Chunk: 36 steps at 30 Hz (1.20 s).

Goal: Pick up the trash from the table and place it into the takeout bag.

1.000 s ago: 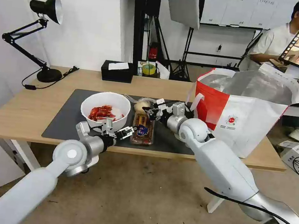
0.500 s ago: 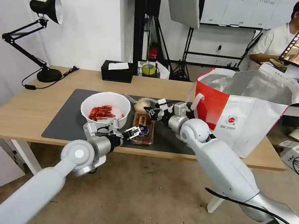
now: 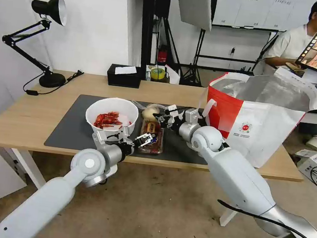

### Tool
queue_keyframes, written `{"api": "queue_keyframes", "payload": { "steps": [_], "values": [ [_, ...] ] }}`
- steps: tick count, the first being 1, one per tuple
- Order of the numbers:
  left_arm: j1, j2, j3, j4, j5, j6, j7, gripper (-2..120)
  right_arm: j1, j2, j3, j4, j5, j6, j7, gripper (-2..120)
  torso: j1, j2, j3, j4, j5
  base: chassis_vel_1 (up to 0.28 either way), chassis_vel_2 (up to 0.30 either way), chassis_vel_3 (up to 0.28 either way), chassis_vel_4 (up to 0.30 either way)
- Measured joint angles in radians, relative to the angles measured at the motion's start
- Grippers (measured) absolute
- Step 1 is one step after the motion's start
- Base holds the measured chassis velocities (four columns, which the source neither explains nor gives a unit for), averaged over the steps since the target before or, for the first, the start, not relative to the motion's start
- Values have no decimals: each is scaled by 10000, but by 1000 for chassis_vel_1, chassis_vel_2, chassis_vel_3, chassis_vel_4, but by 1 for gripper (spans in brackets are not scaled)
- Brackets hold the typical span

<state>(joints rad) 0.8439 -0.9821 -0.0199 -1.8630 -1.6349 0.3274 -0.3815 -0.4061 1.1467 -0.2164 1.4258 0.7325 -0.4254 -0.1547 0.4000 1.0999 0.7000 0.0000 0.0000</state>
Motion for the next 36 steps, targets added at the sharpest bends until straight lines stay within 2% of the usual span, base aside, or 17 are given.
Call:
{"api": "queue_keyframes", "payload": {
  "steps": [1, 2, 5, 8, 9, 11, 13, 14, 17, 18, 20, 22, 23, 24, 25, 36],
  "values": [
    [-4, 7, 13, 0, 1, -26, -2, 90, 0, 11, 3, -1, 0, 0, 2, 0, 0, 0, 0, 0, 0, 0, 0, 0, 0],
    [-4, 7, 13, 0, 1, -26, -2, 90, 0, 11, 3, -1, 0, 0, 2, 0, 0, 0, 0, 0, 0, 0, 0, 0, 0],
    [-7, 9, 78, -9, 18, -121, -2, 75, 0, 15, 12, 0, 1, 1, 10, 0, 0, 0, 0, 0, 0, 0, 0, 0, 0],
    [-8, 9, 102, -16, 26, -141, -2, 70, 0, 5, 15, 1, 3, 1, 11, 0, 0, 0, 0, 1, 0, 0, 0, 0, 0],
    [-8, 10, 122, -22, 34, -153, -3, 62, 0, -2, 18, 3, 3, 1, 11, 0, 0, 0, 0, 0, 0, 0, 0, 0, 0],
    [-8, 10, 143, -31, 44, -164, -2, 59, 1, -11, 22, 7, 4, 1, 12, 0, 0, 0, 0, 0, 0, 0, 0, 0, 0],
    [-8, 10, 203, -63, 81, -192, -4, 45, 0, -37, 35, 39, 8, 1, 13, 0, 0, 0, 0, 0, 0, 0, 0, 0, 0],
    [-8, 10, 203, -63, 81, -192, -4, 45, 0, -37, 35, 39, 8, 1, 13, 0, 0, 0, 0, 0, 0, 0, 0, 0, 0],
    [24, 10, 220, -101, 149, -204, -6, 32, -14, -56, 51, 59, 10, 1, 16, 0, 0, 0, 0, 0, 0, 0, 0, 0, 0],
    [24, 10, 220, -101, 149, -204, -6, 32, -14, -56, 51, 59, 10, 1, 16, 0, 0, 0, 0, 0, 0, 0, 0, 0, 0],
    [63, 39, 223, -128, 187, -206, -6, 24, -30, -63, 63, 64, 11, 1, 19, 0, 0, 0, 0, 0, 0, 0, 0, 0, 0],
    [67, 43, 223, -130, 191, -206, -6, 23, -31, -62, 64, 64, 11, 1, 19, 0, 0, 0, 0, 0, 0, 0, 0, 0, 0],
    [105, 66, 223, -147, 227, -208, -5, 13, -33, -62, 73, 64, 11, 1, 21, 0, -1, 0, 0, 0, 0, 0, 0, 0, 0],
    [114, 67, 224, -152, 233, -210, -3, 11, -33, -63, 73, 64, 11, 1, 22, 0, 0, 0, 0, 1, 0, 0, 0, 0, 0],
    [133, 70, 223, -155, 258, -216, 0, 3, -30, -62, 76, 52, 14, 1, 22, 0, 0, 0, 0, 0, 0, 0, 0, 0, 0],
    [250, 62, 187, -157, 339, -269, 29, 0, -21, -75, 205, 36, 58, 4, 27, 0, 0, 0, 0, 0, 0, 0, 0, 0, 0]
  ]
}}
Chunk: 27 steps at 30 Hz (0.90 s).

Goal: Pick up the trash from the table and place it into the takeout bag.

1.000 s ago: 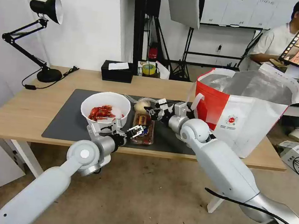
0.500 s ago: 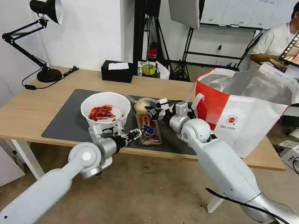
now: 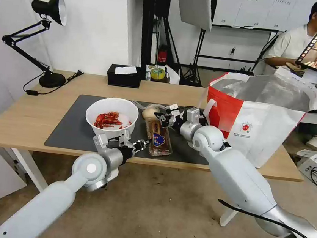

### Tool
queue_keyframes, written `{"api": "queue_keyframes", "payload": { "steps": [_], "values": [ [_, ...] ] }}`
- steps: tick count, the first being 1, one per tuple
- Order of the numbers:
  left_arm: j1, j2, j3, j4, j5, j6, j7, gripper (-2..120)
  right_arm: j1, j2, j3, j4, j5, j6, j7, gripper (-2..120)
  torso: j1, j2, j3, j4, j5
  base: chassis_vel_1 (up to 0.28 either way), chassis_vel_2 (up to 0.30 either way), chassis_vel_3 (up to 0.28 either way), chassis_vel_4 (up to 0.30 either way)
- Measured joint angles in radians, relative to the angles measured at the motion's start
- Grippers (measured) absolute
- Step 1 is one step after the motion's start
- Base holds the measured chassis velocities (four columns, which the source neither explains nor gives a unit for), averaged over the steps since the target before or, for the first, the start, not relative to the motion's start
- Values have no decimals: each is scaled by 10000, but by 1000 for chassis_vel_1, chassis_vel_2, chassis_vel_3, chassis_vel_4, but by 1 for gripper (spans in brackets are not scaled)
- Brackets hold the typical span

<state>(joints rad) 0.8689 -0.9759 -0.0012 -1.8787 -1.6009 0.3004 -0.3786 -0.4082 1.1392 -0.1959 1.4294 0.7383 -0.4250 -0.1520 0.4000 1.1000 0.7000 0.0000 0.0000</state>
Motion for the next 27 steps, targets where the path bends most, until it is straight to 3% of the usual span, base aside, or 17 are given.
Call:
{"api": "queue_keyframes", "payload": {
  "steps": [12, 19, 27],
  "values": [
    [297, 102, -468, -439, -28, -39, 3, 0, -717, -551, 764, 1186, 610, 588, 472, 0, 0, 0, 0, 0, 0, 0, 0, 0, 0],
    [582, 139, -681, -809, -27, -57, 1, 0, -2351, -948, 1611, 2845, 744, 2099, 2197, 0, 0, 0, -1, 0, -1, 0, 0, 0, 0],
    [713, 244, -871, -1095, -38, -86, -40, 0, -3932, -1177, 2159, 3960, 242, 2887, 3087, 0, -1, 0, -2, -1, 1, 0, 0, 0, 0]
  ]
}}
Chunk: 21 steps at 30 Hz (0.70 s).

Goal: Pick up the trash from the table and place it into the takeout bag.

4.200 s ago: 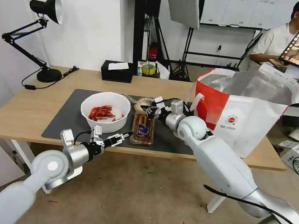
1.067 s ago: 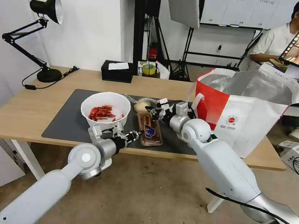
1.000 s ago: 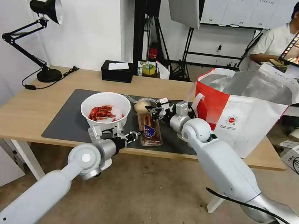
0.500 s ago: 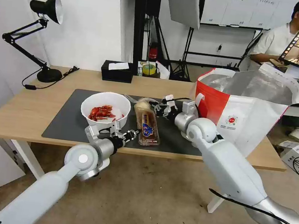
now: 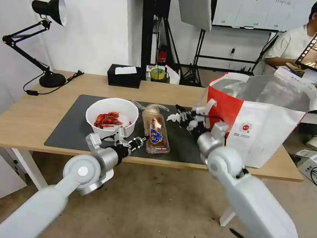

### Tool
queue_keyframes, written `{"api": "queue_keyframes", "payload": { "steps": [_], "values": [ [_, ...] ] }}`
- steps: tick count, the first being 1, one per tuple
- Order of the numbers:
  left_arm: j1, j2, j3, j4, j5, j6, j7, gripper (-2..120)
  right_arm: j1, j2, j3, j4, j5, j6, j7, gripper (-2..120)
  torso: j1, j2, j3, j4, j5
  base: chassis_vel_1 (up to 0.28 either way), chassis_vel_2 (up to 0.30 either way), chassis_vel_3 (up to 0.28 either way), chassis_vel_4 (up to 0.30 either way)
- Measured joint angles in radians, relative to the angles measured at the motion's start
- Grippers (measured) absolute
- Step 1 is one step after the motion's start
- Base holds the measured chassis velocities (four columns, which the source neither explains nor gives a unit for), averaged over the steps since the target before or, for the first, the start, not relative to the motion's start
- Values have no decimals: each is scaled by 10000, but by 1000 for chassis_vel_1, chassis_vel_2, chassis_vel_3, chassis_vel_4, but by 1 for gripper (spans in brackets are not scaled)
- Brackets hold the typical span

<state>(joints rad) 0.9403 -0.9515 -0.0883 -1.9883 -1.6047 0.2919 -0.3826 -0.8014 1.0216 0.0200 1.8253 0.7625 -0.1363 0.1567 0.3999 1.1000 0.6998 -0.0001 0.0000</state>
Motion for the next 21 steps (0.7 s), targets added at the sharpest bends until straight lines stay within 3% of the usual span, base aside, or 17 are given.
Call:
{"api": "queue_keyframes", "payload": {
  "steps": [14, 20, 21],
  "values": [
    [477, 246, -563, -584, -29, -33, -8, 0, -3201, -434, 1512, 1789, -790, 567, 686, 0, 0, 0, 1, 1, 0, 0, 0, 0, 0],
    [614, 291, -969, -990, -73, -55, 30, 0, -5102, -238, 2373, 2785, -1725, 1046, 622, 26, 0, 0, 0, 1, -1, 0, 0, 0, 0],
    [614, 291, -969, -990, -73, -55, 30, 0, -5102, -238, 2373, 2785, -1725, 1046, 622, 26, 0, 0, 0, 1, -1, 0, 0, 0, 0]
  ]
}}
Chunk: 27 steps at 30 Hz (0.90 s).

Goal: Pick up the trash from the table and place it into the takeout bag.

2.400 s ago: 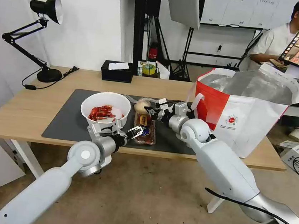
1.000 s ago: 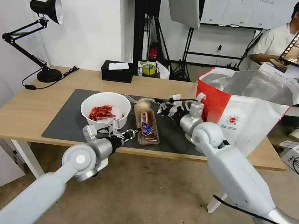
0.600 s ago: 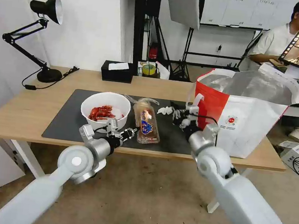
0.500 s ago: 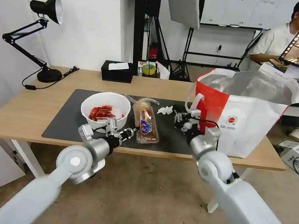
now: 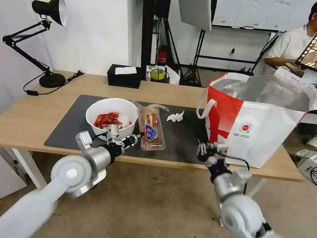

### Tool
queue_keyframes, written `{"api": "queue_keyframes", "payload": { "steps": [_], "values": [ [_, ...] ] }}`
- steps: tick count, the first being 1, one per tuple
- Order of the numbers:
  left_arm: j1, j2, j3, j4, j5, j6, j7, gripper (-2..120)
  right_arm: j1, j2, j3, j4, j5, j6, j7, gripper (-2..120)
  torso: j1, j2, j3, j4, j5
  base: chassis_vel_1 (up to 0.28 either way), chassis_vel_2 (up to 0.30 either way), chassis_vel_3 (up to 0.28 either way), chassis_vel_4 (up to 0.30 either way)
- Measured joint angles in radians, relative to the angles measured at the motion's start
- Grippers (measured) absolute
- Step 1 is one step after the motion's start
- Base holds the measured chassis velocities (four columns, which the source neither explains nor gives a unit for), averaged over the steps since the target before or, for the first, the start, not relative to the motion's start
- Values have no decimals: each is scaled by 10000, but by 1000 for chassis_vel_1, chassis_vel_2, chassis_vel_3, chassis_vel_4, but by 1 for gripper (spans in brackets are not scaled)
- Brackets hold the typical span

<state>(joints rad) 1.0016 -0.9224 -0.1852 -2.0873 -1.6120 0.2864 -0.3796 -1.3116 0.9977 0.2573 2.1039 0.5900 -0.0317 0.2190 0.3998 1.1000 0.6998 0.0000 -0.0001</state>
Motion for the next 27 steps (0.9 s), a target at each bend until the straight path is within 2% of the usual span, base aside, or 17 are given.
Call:
{"api": "queue_keyframes", "payload": {
  "steps": [1, 3, 4, 7, 9, 10, 12, 15, 16, 19, 25, 27],
  "values": [
    [8, 9, -26, -33, -12, -2, 2, 0, -107, 27, 60, 69, -35, 27, -18, 28, 0, 0, 1, -1, 1, 0, 0, 0, 0],
    [73, 97, -198, -261, -114, -9, 12, 0, -934, 257, 517, 464, -393, 302, -161, 40, 0, 1, 0, -1, 0, 0, 0, 0, 0],
    [73, 97, -198, -261, -114, -9, 12, 0, -934, 257, 517, 464, -393, 302, -161, 40, 0, 1, 0, -1, 0, 0, 0, 0, 0],
    [123, 183, -386, -478, -230, -13, 19, 0, -1944, 548, 964, 781, -972, 692, -382, 55, 0, 1, 0, 1, 0, 0, 0, 0, 0],
    [128, 194, -430, -521, -256, -13, 20, 0, -2167, 611, 1050, 835, -1093, 764, -434, 58, 0, 0, 1, -1, 1, 0, 0, 0, 0],
    [130, 198, -493, -593, -296, -19, 24, 0, -2587, 729, 1241, 891, -1353, 931, -523, 65, 0, 1, 0, -1, 0, 0, 0, 0, 0],
    [125, 200, -522, -650, -332, -24, 28, 0, -2788, 797, 1354, 895, -1523, 1072, -562, 68, -1, 1, 0, -1, 0, 0, 0, 0, 0],
    [-38, 299, -557, -828, -482, -50, 34, 0, -3520, 1121, 1799, 696, -2133, 1731, -721, 83, 0, 1, 1, -1, 1, 0, 0, 0, 0],
    [-38, 299, -557, -828, -482, -50, 34, 0, -3520, 1121, 1799, 696, -2133, 1731, -721, 83, 0, 1, 1, -1, 1, 0, 0, 0, 0],
    [-466, 547, -471, -884, -714, -109, 39, 0, -4059, 1443, 2157, 453, -2426, 2256, -877, 97, 1, 1, 2, 0, 0, 0, 0, 0, 0],
    [-1453, 743, -42, -762, -1016, -182, 41, 0, -4436, 1709, 2352, 389, -2612, 2573, -978, 100, 1, 0, 1, 0, 1, 0, 0, 0, 0],
    [-2320, 778, 440, -602, -1201, -207, 29, 0, -4599, 1831, 2389, 385, -2692, 2661, -1013, 100, 2, 0, 1, -1, 0, 0, 0, 0, 0]
  ]
}}
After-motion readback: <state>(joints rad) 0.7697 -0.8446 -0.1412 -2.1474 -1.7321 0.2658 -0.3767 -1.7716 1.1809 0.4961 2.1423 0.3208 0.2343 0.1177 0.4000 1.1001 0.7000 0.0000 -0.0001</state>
